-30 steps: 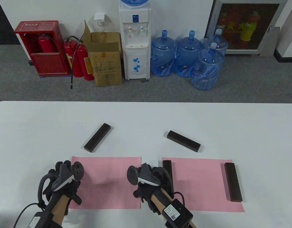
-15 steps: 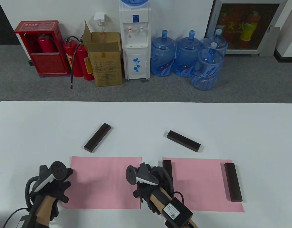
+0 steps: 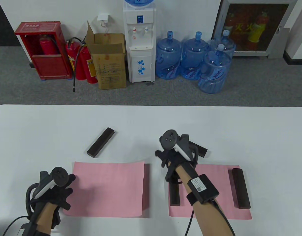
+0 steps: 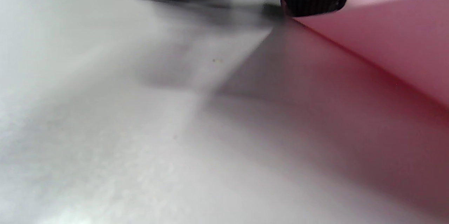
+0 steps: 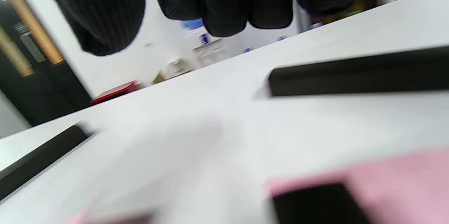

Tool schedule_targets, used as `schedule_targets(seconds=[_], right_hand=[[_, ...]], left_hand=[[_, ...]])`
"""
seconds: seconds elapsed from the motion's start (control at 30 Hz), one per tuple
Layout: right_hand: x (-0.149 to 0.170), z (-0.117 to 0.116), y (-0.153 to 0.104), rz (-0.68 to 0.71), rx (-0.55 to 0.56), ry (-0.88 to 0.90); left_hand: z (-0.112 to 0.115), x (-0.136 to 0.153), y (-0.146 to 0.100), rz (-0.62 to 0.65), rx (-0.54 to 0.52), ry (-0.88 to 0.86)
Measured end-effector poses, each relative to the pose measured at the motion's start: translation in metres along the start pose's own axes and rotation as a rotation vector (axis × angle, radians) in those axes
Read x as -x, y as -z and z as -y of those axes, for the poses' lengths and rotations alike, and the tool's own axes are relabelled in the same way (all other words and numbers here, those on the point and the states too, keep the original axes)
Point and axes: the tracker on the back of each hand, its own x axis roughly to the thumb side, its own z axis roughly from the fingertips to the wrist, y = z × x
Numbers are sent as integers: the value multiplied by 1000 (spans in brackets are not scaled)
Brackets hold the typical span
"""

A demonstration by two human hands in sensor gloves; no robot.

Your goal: Unroll papers and secure with paperweights

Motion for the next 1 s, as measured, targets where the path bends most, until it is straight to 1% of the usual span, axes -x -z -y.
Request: schedule_targets(seconds=[0.07, 0.13, 0.2, 0.23, 0.27, 0.4, 0.57, 0.63, 0.7, 0.77, 0.83, 0.9, 1.0], right_hand=[[23, 3, 21, -96, 6, -58], [42, -1, 38, -172, 6, -161], [54, -11, 52, -211, -46, -275], [58, -17, 58, -219, -74, -319], [59, -20, 61, -220, -79, -343], [58, -31, 71, -184, -32, -400], [54, -36, 76, -150, -27, -445], [52, -31, 74, -158, -14, -453], [47, -20, 70, -144, 35, -424], [38, -5, 60, -118, 75, -383], [24, 10, 46, -63, 105, -335], [10, 20, 30, -26, 122, -291], [-12, 24, 6, 18, 124, -198]], left_hand=[[1, 1, 0, 0, 2, -9], [1, 1, 0, -1, 2, -12], [1, 1, 0, -1, 3, -12], [1, 1, 0, -1, 4, -12], [1, 1, 0, -1, 5, -13], [1, 2, 0, -1, 9, -14], [1, 2, 0, 0, 11, -20], [1, 2, 0, 0, 12, -21], [1, 3, 1, 1, 13, -24], [1, 3, 1, 1, 14, -26], [2, 3, 1, 2, 14, -29], [2, 3, 1, 2, 14, -32], [2, 3, 1, 3, 15, -34]])
